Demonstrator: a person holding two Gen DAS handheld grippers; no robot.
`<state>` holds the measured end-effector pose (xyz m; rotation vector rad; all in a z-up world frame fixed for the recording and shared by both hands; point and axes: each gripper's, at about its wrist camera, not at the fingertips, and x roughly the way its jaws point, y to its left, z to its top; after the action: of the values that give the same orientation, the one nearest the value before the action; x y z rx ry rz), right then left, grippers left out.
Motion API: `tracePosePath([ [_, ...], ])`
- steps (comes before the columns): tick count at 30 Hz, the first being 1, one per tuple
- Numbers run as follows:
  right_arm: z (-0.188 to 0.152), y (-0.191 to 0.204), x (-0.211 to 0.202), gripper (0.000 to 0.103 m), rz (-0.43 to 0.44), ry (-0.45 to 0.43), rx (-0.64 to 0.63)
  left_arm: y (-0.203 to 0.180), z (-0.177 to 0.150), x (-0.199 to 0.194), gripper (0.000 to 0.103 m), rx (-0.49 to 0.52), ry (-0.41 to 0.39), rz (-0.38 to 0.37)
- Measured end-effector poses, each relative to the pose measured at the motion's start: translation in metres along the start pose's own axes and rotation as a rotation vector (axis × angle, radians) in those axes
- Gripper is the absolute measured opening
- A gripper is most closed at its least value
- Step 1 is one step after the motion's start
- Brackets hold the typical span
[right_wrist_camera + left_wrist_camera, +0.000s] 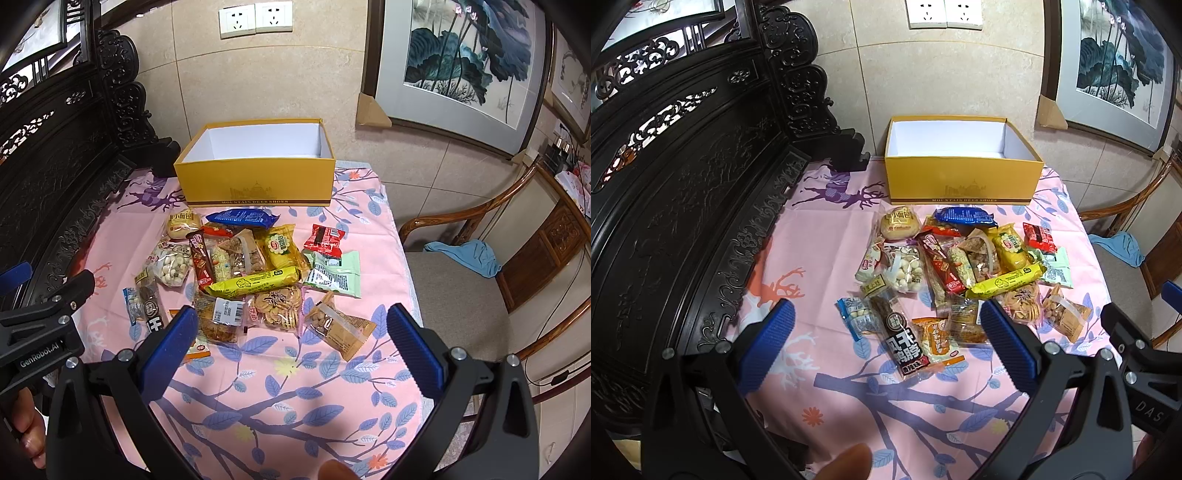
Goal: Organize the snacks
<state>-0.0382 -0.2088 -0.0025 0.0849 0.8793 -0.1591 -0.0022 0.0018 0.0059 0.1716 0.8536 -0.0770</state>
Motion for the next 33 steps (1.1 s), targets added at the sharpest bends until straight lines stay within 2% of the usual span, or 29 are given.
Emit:
tracePosePath([
  [33,0.0016,0.0007,0.0006,0.102,0.002,-0.001,0.001,0.0003,0.0023,-0.003,0.101,-0.001,0.001,-0.003],
])
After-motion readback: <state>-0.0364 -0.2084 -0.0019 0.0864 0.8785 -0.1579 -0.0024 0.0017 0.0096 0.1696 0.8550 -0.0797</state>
